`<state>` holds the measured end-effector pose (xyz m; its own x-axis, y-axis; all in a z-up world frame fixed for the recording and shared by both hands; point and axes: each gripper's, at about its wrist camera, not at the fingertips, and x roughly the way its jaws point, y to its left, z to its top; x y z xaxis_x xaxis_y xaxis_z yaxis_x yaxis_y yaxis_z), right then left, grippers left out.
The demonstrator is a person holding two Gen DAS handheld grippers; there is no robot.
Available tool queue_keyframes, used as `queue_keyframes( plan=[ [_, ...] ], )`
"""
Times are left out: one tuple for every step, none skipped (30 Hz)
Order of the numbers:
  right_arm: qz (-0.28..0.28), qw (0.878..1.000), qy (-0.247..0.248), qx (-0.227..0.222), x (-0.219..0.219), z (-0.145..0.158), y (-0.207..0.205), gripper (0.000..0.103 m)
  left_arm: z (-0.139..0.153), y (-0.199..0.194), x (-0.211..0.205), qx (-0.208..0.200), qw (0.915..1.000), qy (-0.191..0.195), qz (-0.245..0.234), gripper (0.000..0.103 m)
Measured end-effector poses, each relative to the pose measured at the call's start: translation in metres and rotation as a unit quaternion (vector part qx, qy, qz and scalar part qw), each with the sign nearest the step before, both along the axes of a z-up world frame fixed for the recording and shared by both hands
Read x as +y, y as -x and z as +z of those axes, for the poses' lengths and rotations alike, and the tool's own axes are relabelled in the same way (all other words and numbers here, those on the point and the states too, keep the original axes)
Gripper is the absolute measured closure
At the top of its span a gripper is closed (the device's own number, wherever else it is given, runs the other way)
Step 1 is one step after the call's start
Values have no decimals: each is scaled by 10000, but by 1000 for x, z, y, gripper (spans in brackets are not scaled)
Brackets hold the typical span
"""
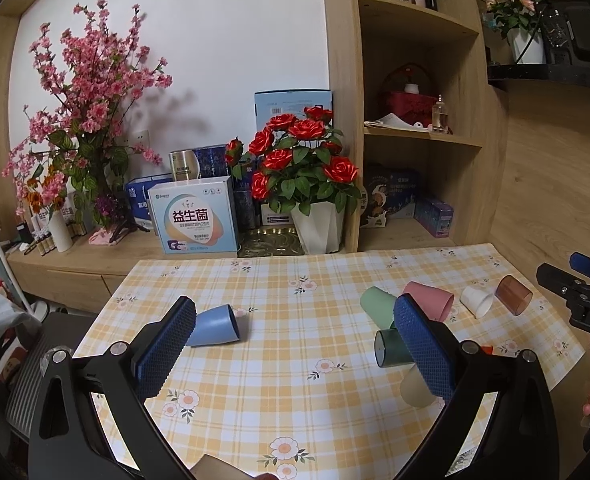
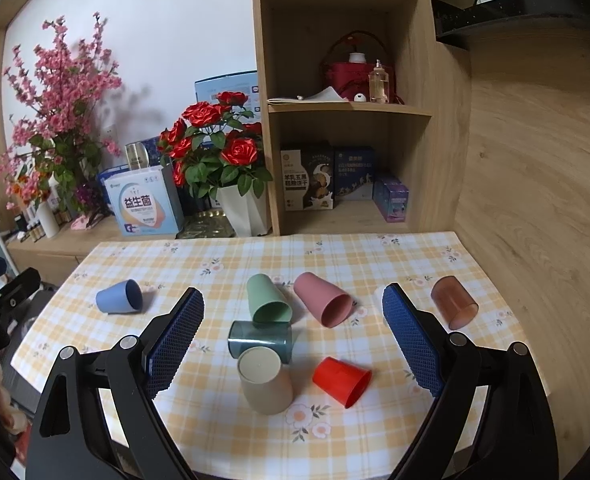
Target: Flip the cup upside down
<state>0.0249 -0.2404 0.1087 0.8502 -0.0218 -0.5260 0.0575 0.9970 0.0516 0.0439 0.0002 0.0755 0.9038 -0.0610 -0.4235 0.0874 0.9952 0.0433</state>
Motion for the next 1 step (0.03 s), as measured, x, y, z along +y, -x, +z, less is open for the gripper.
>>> queue_keyframes(
  plan=[
    [-3, 10000, 8, 5, 0, 0, 0, 15, 0, 0, 0, 2, 10000, 2, 5, 6]
  ],
)
